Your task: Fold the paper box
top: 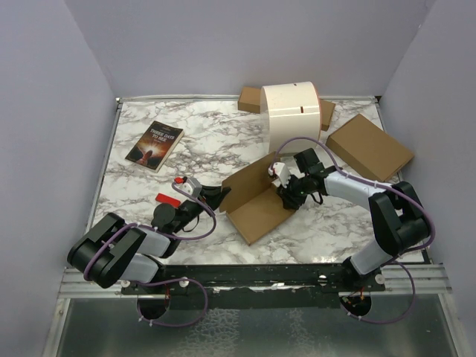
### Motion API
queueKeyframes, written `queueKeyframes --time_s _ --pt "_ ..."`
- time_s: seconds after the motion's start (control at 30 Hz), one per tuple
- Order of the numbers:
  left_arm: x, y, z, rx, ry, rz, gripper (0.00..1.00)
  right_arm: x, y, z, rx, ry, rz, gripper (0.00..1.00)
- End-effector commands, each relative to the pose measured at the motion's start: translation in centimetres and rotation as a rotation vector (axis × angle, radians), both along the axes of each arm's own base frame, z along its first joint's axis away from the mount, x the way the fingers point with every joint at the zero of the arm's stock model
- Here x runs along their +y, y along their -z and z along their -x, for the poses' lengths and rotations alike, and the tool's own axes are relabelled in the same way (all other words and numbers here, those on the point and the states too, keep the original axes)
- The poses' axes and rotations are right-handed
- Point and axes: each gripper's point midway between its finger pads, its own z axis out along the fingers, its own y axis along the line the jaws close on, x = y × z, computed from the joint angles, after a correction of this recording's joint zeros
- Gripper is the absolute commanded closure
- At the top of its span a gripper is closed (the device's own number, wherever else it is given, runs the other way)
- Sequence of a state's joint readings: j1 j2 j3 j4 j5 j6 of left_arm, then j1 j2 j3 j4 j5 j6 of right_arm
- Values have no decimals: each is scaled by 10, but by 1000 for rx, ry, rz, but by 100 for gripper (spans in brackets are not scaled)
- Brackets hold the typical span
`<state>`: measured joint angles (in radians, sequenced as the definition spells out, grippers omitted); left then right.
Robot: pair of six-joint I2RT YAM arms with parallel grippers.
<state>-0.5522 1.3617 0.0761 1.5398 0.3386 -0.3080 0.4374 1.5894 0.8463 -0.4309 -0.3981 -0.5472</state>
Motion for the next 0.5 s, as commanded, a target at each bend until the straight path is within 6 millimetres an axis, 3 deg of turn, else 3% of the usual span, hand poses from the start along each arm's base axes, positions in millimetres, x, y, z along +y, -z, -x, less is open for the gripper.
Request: queueKeyframes --time_s 0.0,0.3,0.4,0.47 --pt "6 -61 7 -217 -12 134 100 -7 -3 -17 -56 64 34 64" --pt "5 -64 8 -220 -5 143 100 -12 -1 -27 -82 128 56 91" --pt "5 -65 9 -221 -3 145 100 -7 -5 -26 -72 121 33 87" --pt "4 -64 9 -219 -2 144 100 1 -10 -25 -58 109 -7 70"
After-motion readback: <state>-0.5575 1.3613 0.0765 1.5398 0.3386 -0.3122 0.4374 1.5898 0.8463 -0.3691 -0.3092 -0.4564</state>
